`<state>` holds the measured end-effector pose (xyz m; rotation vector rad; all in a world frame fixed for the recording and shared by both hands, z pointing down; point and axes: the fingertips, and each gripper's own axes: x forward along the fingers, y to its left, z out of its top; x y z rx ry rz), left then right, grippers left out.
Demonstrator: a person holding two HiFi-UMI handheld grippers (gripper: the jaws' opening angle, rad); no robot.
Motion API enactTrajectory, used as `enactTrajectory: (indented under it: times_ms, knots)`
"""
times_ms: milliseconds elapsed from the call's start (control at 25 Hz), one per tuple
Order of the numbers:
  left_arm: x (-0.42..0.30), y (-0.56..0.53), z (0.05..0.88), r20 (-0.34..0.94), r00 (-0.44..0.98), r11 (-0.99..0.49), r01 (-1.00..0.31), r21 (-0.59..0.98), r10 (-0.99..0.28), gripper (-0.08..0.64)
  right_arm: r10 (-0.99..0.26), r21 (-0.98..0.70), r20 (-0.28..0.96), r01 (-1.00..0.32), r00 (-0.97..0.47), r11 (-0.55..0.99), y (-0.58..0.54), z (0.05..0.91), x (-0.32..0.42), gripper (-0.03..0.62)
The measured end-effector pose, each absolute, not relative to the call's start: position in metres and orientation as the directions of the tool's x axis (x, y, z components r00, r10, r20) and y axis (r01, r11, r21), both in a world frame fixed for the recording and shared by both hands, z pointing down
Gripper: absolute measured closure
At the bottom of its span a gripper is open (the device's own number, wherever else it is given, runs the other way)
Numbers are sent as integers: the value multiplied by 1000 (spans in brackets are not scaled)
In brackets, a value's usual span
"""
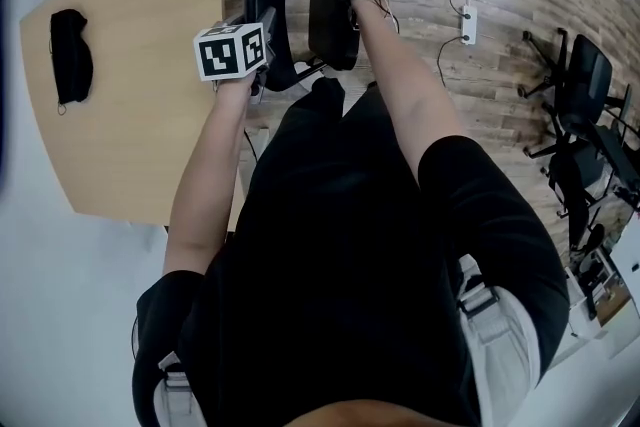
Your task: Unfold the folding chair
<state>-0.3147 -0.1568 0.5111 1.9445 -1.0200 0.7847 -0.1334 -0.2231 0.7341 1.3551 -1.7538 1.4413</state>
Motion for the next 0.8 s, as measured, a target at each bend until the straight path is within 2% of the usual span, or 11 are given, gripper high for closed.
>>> enactTrajectory:
  times_ms: [800]
  knots:
    - [-278,-146,523,783,492,-350,-860,370,-380,497,-381,-571,764,-821,-521,-21,-204,754,-59,410]
